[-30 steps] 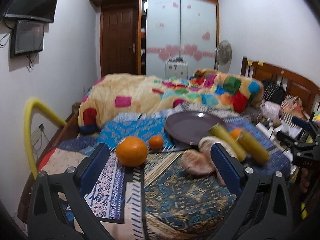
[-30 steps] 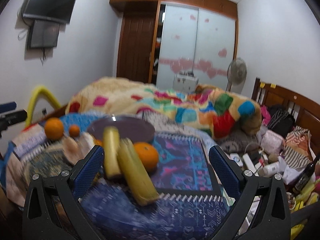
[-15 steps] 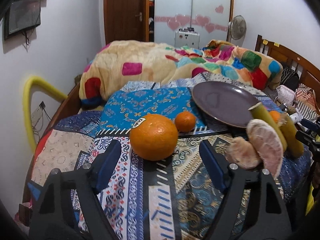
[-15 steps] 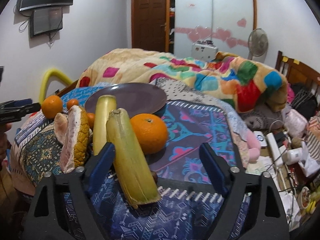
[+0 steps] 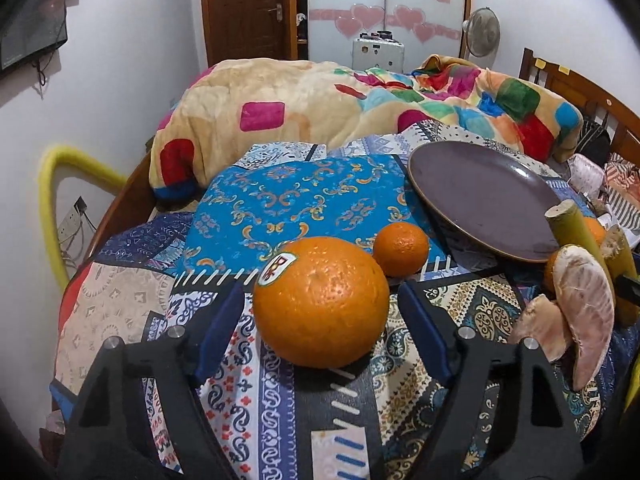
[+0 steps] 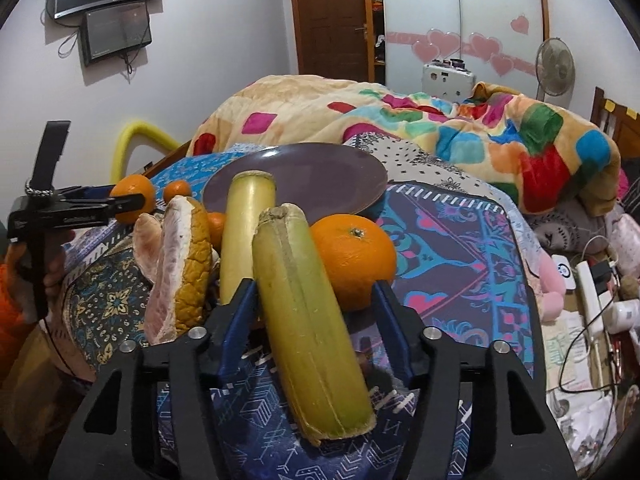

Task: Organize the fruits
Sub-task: 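Grasp the large orange with the left tool while the right tool grasps a yellow cob, then place the large orange on the purple plate with the left tool while the right tool places the cob there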

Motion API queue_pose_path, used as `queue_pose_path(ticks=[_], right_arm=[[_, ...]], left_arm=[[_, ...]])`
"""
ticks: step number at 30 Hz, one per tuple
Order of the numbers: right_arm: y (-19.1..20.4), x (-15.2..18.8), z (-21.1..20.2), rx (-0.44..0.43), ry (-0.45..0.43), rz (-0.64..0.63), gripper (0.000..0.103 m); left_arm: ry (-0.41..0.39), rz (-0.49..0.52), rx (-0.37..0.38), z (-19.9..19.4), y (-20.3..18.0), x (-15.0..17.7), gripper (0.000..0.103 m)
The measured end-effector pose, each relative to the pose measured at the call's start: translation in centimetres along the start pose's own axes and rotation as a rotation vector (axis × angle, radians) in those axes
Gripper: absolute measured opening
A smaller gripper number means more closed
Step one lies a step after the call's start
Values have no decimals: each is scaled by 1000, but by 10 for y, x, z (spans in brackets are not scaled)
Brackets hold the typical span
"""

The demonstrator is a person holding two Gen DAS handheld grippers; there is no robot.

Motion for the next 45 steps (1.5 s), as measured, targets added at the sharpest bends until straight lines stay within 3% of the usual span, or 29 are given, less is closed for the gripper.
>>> queue_pose_path(ticks=[3, 5, 8, 21, 35, 45], right_arm=[[0, -1, 0, -14, 7, 1, 49], [1, -1, 1, -34, 15, -1, 40], [4, 0, 0, -31, 15, -8, 39], [-1, -5, -9, -26, -15, 26, 36], [-5, -33, -46, -35, -150, 58, 33], [0, -69, -54, -42, -240, 42, 33]], left_arm=[[4, 9, -4, 2, -1, -3, 77], [12, 11, -7, 5, -1, -4, 74], [26, 7, -16, 8, -1, -5, 70], [10, 6, 7, -5, -4, -2, 68], [-119, 40, 18, -59, -26, -32, 68], [-175, 48, 55, -62, -44, -65, 68]])
Point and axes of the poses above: each gripper's, at about its wrist camera, not at the fingertips, and z roughly the way its jaws point, y to its left, x to its underside, the point moved 2 cm from there along z, roughly the way its jaws point, and after that the axes turned 13 degrees about z, right-handed, at the moved point
